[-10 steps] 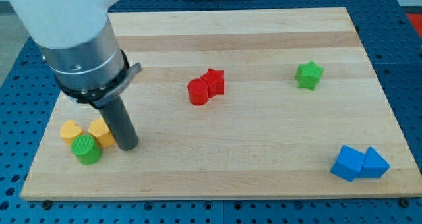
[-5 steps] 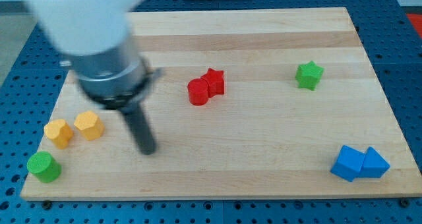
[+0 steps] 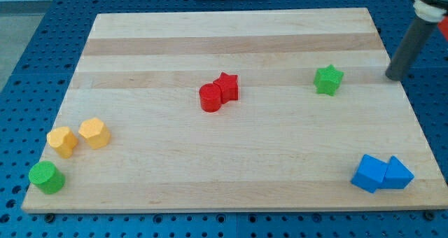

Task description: Move the green star towards the center of the board

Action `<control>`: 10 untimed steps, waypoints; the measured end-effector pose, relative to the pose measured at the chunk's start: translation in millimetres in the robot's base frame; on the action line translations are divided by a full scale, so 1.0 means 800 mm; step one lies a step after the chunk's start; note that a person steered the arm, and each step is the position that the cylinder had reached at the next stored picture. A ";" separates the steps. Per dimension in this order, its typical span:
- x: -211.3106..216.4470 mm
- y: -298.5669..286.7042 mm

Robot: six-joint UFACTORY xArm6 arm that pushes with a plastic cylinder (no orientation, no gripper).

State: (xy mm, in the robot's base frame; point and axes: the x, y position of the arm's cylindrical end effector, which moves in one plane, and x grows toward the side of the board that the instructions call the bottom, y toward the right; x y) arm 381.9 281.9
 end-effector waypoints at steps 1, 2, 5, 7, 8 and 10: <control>0.008 -0.070; 0.063 -0.158; 0.074 -0.085; -0.006 -0.097; 0.009 -0.170; 0.168 -0.243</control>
